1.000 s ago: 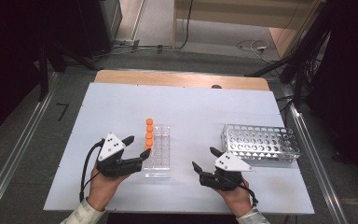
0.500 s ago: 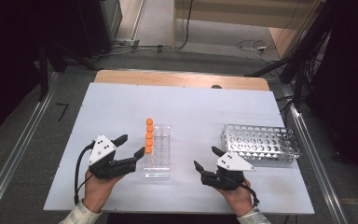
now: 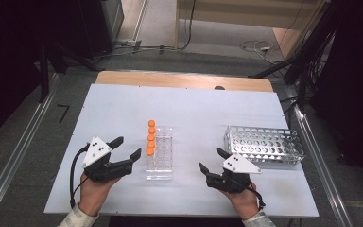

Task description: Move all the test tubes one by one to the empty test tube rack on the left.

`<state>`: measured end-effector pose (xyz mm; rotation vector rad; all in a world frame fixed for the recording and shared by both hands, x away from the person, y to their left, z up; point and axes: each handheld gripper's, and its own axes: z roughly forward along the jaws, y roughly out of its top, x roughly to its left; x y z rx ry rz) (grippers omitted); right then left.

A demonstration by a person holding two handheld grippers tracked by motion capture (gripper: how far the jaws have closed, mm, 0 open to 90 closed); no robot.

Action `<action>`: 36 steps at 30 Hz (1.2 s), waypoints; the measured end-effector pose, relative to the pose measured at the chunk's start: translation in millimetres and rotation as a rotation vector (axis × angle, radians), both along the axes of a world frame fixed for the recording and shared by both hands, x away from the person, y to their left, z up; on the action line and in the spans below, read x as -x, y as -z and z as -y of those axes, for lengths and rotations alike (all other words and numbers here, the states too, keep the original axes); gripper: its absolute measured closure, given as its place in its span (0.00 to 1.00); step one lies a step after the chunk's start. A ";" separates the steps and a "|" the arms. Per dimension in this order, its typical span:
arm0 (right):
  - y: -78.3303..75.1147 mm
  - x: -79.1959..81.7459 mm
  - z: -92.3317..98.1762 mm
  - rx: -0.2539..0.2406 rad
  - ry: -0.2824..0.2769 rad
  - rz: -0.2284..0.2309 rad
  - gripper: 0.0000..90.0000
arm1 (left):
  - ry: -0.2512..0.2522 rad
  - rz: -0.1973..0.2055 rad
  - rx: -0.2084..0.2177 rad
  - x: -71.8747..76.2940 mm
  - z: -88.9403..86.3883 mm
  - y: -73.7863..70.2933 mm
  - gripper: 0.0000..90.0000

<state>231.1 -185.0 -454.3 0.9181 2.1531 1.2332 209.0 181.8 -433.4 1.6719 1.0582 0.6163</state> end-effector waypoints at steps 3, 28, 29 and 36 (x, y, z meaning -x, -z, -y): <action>-0.3 0.3 2.3 -0.001 0.005 0.001 0.24 | -0.009 0.002 -0.004 1.0 -2.2 0.5 0.29; -2.6 2.6 26.7 -0.013 0.058 0.003 0.24 | -0.127 -0.022 -0.036 0.5 -25.6 15.2 0.22; -2.6 2.6 28.2 -0.013 0.065 0.003 0.24 | -0.135 -0.020 -0.032 0.9 -26.6 15.5 0.22; -3.9 3.4 40.0 -0.020 0.094 0.005 0.24 | -0.169 -0.010 -0.036 3.0 -33.5 18.8 0.22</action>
